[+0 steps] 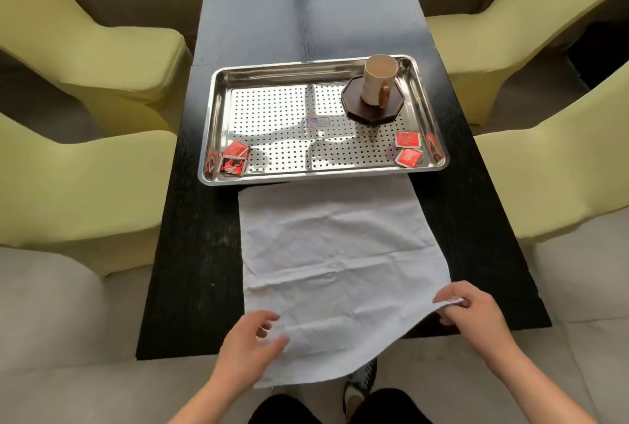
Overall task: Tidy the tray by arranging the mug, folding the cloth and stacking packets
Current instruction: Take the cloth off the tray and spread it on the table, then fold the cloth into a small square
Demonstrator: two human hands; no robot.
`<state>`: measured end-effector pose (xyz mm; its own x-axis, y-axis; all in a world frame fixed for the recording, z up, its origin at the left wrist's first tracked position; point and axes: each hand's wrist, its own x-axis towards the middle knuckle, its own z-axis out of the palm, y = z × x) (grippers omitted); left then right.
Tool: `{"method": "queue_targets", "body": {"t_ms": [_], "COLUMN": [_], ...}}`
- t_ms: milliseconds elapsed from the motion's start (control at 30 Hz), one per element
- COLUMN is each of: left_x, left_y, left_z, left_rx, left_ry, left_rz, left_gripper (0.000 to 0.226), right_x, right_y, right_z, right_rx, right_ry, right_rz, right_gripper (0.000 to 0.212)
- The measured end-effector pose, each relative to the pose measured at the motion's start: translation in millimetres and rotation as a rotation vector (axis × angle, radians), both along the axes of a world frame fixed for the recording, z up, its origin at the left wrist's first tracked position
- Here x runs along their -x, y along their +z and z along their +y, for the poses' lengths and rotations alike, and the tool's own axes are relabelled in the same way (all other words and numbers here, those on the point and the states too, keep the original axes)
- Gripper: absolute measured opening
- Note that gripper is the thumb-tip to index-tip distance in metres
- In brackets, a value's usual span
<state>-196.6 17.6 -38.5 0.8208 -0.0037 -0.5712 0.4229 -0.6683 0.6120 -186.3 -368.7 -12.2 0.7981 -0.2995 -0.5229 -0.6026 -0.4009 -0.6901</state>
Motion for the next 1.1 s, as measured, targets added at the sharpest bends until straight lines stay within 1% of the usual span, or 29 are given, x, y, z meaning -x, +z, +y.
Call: {"method": "queue_targets", "body": {"t_ms": [33,100,167,200,267,333,367,433,467,500,533,667,767,867,967,1100], "left_x": [12,31,49,56,67,74,78,84,85,85,86,87,89,88,86,81], "left_y": [4,5,0,-4,-10,-12,-14,-18,-19,-20,-22,-20,-15,-12,-11,-6], "left_z": [-2,-4,-6,-7,-11,-16,-19,-26,-27,-28,-28,-25,-24,-25,-22,-17], "left_rx": [-0.004,-0.060,-0.168,-0.227,-0.333,-0.440,-0.469,-0.501,-0.516,-0.539,-0.556,-0.526,-0.480,-0.416,-0.379,-0.352], "left_ry": [-0.063,-0.240,-0.435,-0.517,-0.625,-0.662,-0.644,-0.585,-0.558,-0.534,-0.518,-0.419,-0.339,-0.187,-0.058,0.032], "left_rz": [-0.003,-0.023,-0.061,-0.070,-0.077,-0.124,-0.199,-0.335,-0.375,-0.401,-0.406,-0.449,-0.455,-0.411,-0.421,-0.431], "left_gripper": [0.043,0.065,0.091,0.100,0.103,0.096,0.089,0.062,0.045,0.034,0.030,0.026,0.029,0.030,0.028,0.025], "right_x": [0,1,4,6,9,12,13,14,14,15,15,15,16,18,20,21], "right_y": [-2,-6,-9,-9,-8,-5,-4,-2,-2,-2,-2,-3,-6,-8,-8,-8], "right_z": [0,-2,-4,-6,-8,-12,-14,-18,-20,-23,-25,-32,-37,-39,-41,-41], "right_rx": [-0.005,-0.015,-0.027,-0.036,-0.058,-0.078,-0.084,-0.096,-0.101,-0.103,-0.104,-0.112,-0.113,-0.110,-0.096,-0.049], "right_ry": [0.000,0.006,0.024,0.030,0.035,0.042,0.045,0.054,0.059,0.065,0.073,0.108,0.126,0.124,0.115,0.096], "right_rz": [0.003,0.016,0.019,0.014,0.004,0.001,0.001,0.004,0.002,0.000,-0.002,-0.015,-0.024,-0.036,-0.044,-0.027], "right_gripper": [0.029,0.030,0.032,0.033,0.034,0.032,0.031,0.030,0.030,0.030,0.030,0.031,0.030,0.029,0.031,0.023]}}
